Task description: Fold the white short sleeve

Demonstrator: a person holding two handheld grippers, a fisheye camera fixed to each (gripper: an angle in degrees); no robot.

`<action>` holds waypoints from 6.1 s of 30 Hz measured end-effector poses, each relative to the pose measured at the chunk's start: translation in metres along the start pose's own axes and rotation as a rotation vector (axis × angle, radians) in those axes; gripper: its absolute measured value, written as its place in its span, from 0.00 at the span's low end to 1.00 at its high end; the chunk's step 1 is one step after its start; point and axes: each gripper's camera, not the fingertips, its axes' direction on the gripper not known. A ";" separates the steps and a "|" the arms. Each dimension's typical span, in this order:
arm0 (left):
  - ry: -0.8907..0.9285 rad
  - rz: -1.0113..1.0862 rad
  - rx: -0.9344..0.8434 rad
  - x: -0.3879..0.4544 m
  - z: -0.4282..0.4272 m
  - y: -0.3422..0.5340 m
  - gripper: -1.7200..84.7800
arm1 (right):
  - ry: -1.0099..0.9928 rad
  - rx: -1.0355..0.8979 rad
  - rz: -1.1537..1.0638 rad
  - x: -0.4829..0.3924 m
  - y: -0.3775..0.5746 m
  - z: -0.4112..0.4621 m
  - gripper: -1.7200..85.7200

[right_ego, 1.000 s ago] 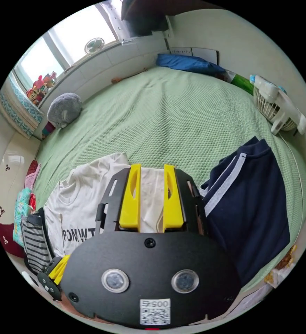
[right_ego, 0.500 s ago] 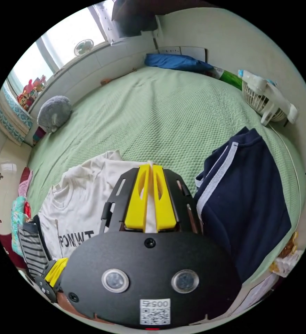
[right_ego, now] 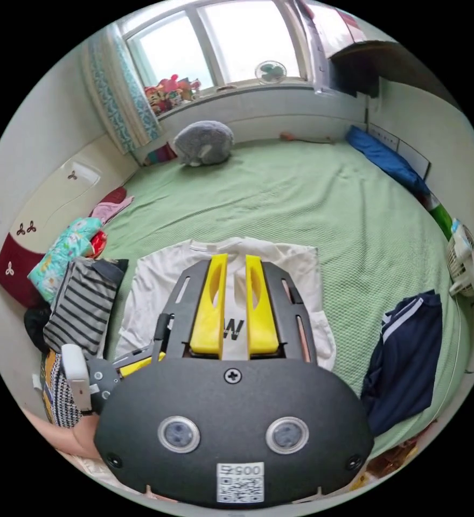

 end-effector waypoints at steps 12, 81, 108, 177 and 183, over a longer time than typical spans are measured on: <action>0.021 -0.016 -0.003 -0.019 0.007 -0.004 0.02 | 0.172 -0.119 0.124 0.080 0.059 0.009 0.12; 0.069 -0.194 -0.034 -0.145 -0.012 0.031 0.02 | 0.063 -0.111 0.021 -0.189 -0.023 0.069 0.07; -0.198 -0.044 -0.021 -0.104 -0.075 0.114 0.02 | 0.163 -0.226 -0.157 -0.191 0.219 -0.073 0.01; 0.035 -0.337 -0.083 -0.185 -0.209 0.478 0.17 | 0.309 -0.216 0.086 -0.097 0.410 -0.258 0.00; 0.029 -0.334 -0.078 -0.181 -0.214 0.485 0.17 | 0.201 -0.211 0.090 -0.097 0.404 -0.280 0.00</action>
